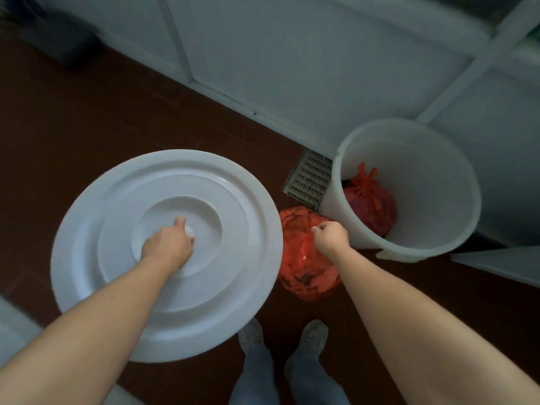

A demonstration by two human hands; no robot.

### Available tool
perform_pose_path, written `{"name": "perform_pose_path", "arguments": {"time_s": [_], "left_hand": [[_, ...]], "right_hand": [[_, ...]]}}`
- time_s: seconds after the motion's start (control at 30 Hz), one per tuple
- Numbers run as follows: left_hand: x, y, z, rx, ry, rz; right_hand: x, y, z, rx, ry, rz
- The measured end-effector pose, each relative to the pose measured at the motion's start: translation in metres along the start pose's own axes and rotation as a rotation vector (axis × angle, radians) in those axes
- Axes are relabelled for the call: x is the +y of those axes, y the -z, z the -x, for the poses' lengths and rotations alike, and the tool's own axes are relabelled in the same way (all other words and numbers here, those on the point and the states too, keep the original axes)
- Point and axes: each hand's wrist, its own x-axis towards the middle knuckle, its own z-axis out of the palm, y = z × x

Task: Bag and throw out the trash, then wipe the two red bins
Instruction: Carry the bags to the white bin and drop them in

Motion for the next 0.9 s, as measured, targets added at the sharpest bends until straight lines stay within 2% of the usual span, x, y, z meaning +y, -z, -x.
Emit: {"name": "perform_pose_path", "arguments": {"time_s": [0.23,0.4,0.67,0.9], "left_hand": [[-0.018,0.083,0.029,0.078,0.038,0.046],[0.001,0.139,0.038,0.140,0.044,0.074],[0.082,0.207,0.046,0.194,-0.033,0.132],[0.189,0.229,0.035,0.183,-0.128,0.078]], "right_hand": [[-0.081,0.069,0.030,0.061,-0.083,-0.305],[-0.132,0.129,0.050,0.122,-0.064,-0.432],[-0.158,0.248,0.055,0.277,0.041,-0.405],[-0.118,0.334,0.017,0.325,0.027,-0.295]]}}
